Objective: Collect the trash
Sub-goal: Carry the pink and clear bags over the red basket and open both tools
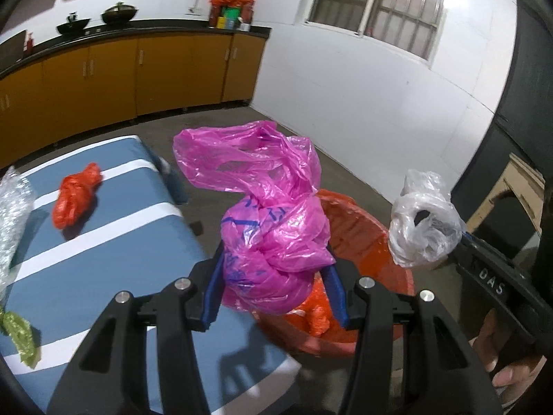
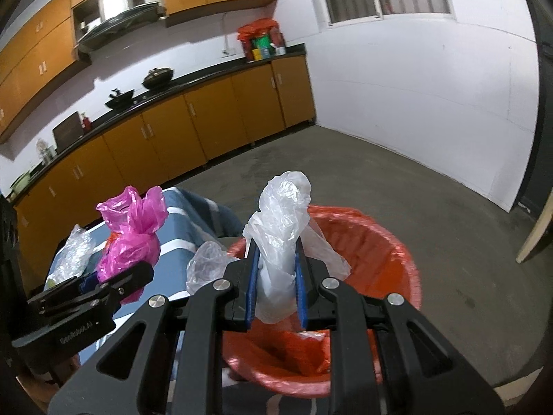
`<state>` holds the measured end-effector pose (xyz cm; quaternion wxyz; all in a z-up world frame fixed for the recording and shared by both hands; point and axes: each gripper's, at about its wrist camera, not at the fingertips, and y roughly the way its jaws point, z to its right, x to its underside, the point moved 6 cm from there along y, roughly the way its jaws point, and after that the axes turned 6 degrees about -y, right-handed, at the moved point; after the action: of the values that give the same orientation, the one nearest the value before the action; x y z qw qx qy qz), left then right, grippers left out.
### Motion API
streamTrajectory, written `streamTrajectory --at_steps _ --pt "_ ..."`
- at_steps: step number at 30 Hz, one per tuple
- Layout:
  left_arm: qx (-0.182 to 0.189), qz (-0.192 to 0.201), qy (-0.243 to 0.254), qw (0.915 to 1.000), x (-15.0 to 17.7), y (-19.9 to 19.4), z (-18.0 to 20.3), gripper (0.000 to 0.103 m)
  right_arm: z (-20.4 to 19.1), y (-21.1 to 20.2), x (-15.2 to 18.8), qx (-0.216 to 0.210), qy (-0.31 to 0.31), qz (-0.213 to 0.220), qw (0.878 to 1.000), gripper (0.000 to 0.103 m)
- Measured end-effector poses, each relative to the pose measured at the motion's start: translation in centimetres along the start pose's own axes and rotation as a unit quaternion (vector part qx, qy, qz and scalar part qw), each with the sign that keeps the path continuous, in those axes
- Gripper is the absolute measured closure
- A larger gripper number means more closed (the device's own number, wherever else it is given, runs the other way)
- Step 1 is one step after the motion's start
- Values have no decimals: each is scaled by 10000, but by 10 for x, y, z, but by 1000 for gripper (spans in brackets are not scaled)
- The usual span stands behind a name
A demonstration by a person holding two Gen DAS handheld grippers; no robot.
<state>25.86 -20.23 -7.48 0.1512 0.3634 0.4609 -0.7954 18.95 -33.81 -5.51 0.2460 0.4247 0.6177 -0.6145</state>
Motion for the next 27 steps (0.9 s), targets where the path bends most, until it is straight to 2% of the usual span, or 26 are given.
streamTrajectory --at_steps 10,21,24,27 --pt "236 -282 276 9989 5 33 33 53 25 4 -1 131 231 3 9996 84" --pt "267 -545 370 9975 10 61 38 49 36 13 -5 73 470 19 9989 84" --pt "236 -604 357 9973 11 67 40 46 41 14 -3 20 524 -12 9986 80" --pt "215 -661 309 9971 12 71 38 44 44 15 -2 -12 581 -35 9983 70"
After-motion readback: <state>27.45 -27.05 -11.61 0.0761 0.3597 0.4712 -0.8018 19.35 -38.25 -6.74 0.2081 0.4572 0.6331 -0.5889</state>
